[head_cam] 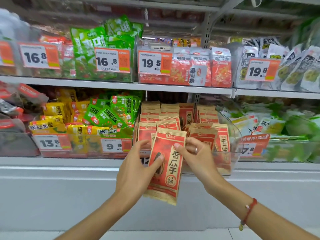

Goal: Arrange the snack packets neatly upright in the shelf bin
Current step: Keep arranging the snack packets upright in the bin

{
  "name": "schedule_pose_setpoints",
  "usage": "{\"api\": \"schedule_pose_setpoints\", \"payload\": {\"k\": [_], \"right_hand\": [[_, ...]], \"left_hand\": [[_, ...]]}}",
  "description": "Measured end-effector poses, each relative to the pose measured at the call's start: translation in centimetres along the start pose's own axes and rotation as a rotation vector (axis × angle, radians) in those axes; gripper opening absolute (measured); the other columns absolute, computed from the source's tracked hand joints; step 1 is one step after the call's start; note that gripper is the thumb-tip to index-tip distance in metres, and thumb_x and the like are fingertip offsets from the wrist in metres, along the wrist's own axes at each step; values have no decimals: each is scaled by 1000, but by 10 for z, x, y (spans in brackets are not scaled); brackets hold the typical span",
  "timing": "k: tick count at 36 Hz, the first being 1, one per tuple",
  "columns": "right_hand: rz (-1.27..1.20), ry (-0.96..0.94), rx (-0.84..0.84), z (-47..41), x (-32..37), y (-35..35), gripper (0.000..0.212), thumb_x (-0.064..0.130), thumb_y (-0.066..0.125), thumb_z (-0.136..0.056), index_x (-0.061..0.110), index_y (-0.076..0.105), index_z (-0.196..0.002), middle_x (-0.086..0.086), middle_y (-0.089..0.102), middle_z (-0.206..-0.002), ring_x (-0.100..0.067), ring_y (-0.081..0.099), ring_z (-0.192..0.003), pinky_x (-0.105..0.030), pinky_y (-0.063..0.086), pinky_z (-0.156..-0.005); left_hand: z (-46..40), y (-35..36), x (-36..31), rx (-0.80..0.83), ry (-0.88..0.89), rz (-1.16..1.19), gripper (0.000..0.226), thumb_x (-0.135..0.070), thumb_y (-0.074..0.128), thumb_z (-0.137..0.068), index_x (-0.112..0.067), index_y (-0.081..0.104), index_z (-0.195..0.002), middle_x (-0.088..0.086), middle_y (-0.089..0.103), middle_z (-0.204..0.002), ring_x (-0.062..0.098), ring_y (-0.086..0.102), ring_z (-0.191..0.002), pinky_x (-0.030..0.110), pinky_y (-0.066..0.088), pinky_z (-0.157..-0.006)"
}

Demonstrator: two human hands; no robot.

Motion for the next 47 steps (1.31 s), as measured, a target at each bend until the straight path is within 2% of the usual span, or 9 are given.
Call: {"api": "schedule_pose_setpoints", "payload": {"k": [5, 8, 12, 18, 23, 29, 34, 44, 47], "right_hand": [[31, 8, 26, 1, 0, 5, 5, 13, 70, -86, 10, 66, -87, -3, 75, -74, -12, 72, -66, -18, 52, -55], [55, -7, 1, 1, 1, 7, 5, 13, 71, -85, 10, 67, -85, -3, 75, -74, -13, 72, -67, -22, 56, -60], [64, 9, -12, -1, 3, 4, 15, 18, 72, -83, 6, 66, -90, -4, 74, -76, -14, 72, -69, -24, 56, -60], [84, 46, 162, 0, 0, 10, 19, 29, 74, -80, 22, 70, -97, 2, 75, -91, -11, 72, -85, -24, 58, -70], [-76, 138, 385, 3, -1, 16, 44, 37, 66, -76, 20, 67, -117, -3, 74, -106, -17, 69, -101, -24, 55, -82], [-118, 160, 445, 5, -5, 16, 35, 27, 59, -87, 12, 68, -118, -10, 72, -110, -23, 67, -106, -30, 54, -89], [-20, 102, 370, 2, -4, 14, 28, 28, 58, -92, 18, 69, -116, -5, 74, -104, -21, 69, -100, -31, 55, -88], [71, 15, 396, 4, 5, 20, 30, 23, 62, -90, 27, 65, -119, 9, 73, -105, -8, 69, -99, -24, 55, -87], [73, -9, 409, 3, 9, 20, 26, 24, 61, -91, 33, 66, -115, 12, 73, -106, -6, 68, -99, -22, 55, -85]], "left_hand": [[1, -9, -17, -16, 107, -273, 70, -59, 74, -70, -41, 43, -130, -26, 55, -118, -3, 57, -99, 29, 49, -79], [7, -4, -20, 55, 25, -271, 76, -74, 69, -60, -44, 45, -125, -26, 50, -104, -2, 51, -92, 25, 43, -74], [7, 0, -15, 108, -35, -237, 98, -87, 66, -43, -46, 44, -130, -18, 60, -118, 8, 60, -109, 32, 50, -86], [6, 8, -6, 217, -77, -75, 92, -64, 78, -40, -42, 52, -125, -22, 66, -107, 5, 65, -101, 37, 55, -89], [2, 11, -4, 436, -114, 238, 60, -16, 88, -66, -38, 58, -113, -29, 68, -94, -7, 68, -83, 8, 51, -64], [0, 14, 2, 555, -123, 307, 60, -28, 86, -51, -45, 64, -105, -31, 69, -98, -3, 67, -95, 15, 54, -70], [-2, 17, 7, 494, -156, 378, 60, -42, 82, -40, -48, 70, -98, -20, 71, -106, -1, 67, -97, 24, 58, -76], [-10, 0, 6, 115, -142, 510, 74, -49, 82, -39, -38, 66, -110, -15, 69, -114, 3, 62, -111, 38, 53, -94], [-7, -1, -1, 66, -101, 500, 79, -44, 85, -45, -34, 62, -120, -23, 69, -107, -1, 64, -103, 26, 54, -86]]}}
Point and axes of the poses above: each hand's wrist, its own z-axis away from the middle knuckle, its own y-axis out of the palm, x = y × z, the point moved 7 cm from there along -z, towards the middle knuckle
